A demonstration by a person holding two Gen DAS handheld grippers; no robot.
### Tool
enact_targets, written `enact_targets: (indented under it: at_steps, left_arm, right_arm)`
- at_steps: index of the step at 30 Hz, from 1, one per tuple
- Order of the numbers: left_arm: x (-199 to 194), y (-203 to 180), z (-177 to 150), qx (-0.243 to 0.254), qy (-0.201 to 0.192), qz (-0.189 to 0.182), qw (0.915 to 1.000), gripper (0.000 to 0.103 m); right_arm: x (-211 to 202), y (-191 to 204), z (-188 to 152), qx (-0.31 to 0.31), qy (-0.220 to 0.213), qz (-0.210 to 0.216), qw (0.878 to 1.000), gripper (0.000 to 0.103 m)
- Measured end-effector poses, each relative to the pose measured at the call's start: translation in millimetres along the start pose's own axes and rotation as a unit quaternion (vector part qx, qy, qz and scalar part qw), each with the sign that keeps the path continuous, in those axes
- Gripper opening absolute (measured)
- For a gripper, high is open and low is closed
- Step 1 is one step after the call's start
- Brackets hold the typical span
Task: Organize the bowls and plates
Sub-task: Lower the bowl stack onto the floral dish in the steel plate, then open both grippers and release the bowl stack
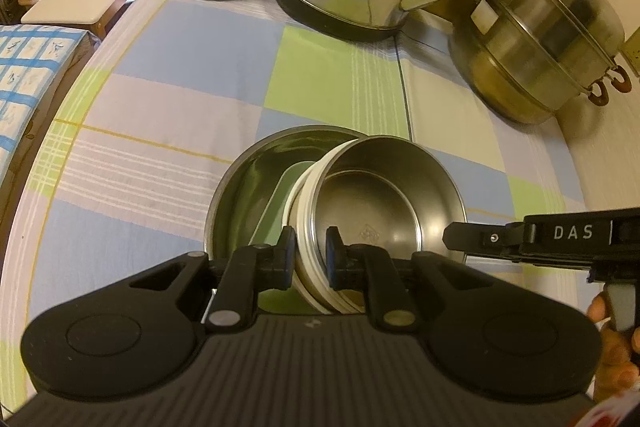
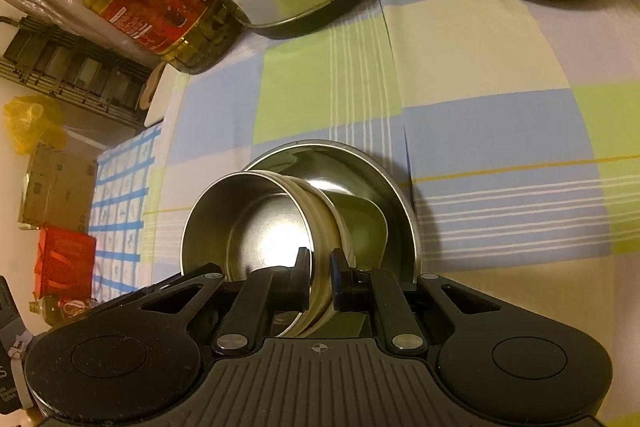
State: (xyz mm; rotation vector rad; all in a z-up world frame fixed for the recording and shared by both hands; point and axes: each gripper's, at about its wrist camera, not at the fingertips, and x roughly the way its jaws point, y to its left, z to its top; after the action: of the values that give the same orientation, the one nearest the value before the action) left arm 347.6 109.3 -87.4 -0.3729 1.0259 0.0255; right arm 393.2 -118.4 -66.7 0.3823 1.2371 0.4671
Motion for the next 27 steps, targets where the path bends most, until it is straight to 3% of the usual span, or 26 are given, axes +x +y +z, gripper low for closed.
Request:
enact_targets:
  at_steps: [6,10,14,18,22,27]
  left_arm:
    - [-14,-2,2,0.028,-0.023,0.000,0.9993,0.013]
    - [-36,-5,-2,0.066,-0.059,0.002,0.9961,0.013]
    - [-59,-10,-16,0.114,-0.085,0.004,0.9898,0.013]
    - [-78,-11,-37,0.146,-0.088,-0.012,0.9853,0.014]
    - [-96,-12,-63,0.163,-0.082,-0.025,0.9829,0.014]
    - [-116,-18,-97,0.162,-0.077,-0.032,0.9834,0.014]
  right_arm:
    - [-11,5,-9,-0.015,-0.046,-0.009,0.999,0.014]
    - [-31,4,-26,-0.007,-0.099,0.004,0.995,0.059]
    - [-52,6,-53,0.000,-0.143,0.004,0.990,0.061]
    - [-70,9,-90,-0.001,-0.168,-0.010,0.986,0.061]
    - [-82,10,-125,-0.002,-0.176,-0.019,0.984,0.061]
    - [-93,6,-159,0.015,-0.157,-0.021,0.987,0.061]
